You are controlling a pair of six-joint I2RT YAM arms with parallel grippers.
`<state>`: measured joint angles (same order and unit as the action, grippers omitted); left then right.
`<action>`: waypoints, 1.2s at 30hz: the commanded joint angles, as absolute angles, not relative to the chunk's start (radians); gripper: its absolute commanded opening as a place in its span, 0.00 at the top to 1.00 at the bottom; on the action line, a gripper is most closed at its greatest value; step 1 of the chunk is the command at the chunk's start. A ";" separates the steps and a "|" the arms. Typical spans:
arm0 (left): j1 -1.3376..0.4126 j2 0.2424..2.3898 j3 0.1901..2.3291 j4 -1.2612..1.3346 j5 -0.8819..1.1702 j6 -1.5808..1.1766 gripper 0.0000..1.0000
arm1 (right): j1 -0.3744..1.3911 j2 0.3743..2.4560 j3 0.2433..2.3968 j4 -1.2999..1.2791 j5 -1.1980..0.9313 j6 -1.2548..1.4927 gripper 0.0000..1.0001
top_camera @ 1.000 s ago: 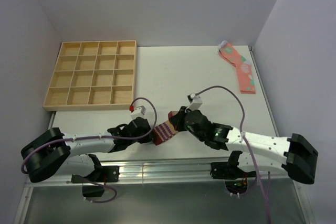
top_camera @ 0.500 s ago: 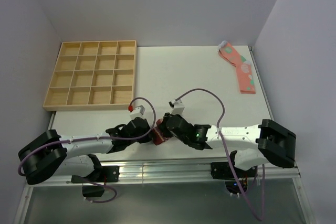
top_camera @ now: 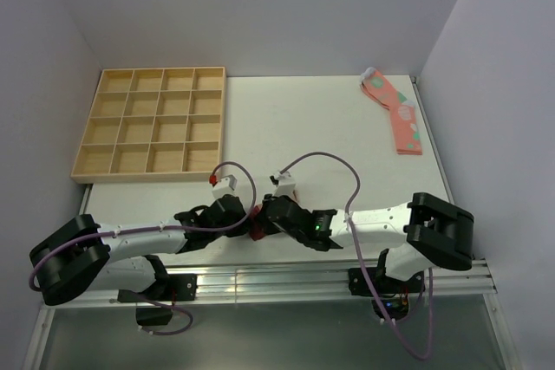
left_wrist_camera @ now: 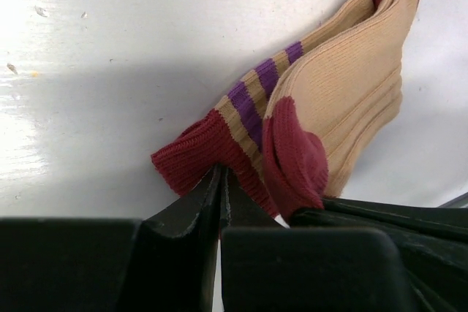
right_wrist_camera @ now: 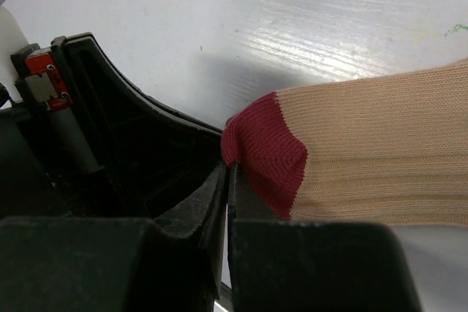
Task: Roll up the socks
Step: Fold the sock at the center of the board.
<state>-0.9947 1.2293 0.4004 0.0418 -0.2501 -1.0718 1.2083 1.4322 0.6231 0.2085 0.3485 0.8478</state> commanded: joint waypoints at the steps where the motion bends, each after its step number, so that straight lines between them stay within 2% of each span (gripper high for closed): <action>1: -1.000 1.219 0.410 0.029 -0.282 -1.091 0.91 | 1.221 1.457 0.660 0.258 0.357 0.859 1.00; 5: -1.000 1.210 0.405 0.032 -0.281 -1.092 0.91 | 1.223 1.485 0.666 0.255 0.357 0.864 1.00; 9: -1.000 1.192 0.407 0.023 -0.282 -1.089 0.91 | 1.226 1.480 0.655 0.274 0.351 0.870 0.84; 14: -1.000 1.170 0.416 0.003 -0.295 -1.088 0.90 | 1.224 1.466 0.650 0.285 0.330 0.867 0.85; 20: -1.000 1.128 0.425 -0.049 -0.314 -1.089 0.88 | 1.224 1.456 0.640 0.296 0.311 0.870 0.64; 24: -1.000 1.071 0.433 -0.113 -0.350 -1.103 0.86 | 1.224 1.433 0.637 0.293 0.307 0.874 0.57; 28: -1.000 0.996 0.443 -0.173 -0.379 -1.104 0.84 | 1.224 1.402 0.643 0.279 0.307 0.884 0.55; 36: -1.000 0.951 0.537 -0.189 -0.371 -1.026 0.75 | 1.223 1.307 0.701 0.014 0.446 0.994 0.55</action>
<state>-0.9955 0.9424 0.4625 -0.2066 -0.3607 -1.0740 1.2179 1.3556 0.6415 0.1341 0.3408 0.9318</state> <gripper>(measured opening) 0.238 0.452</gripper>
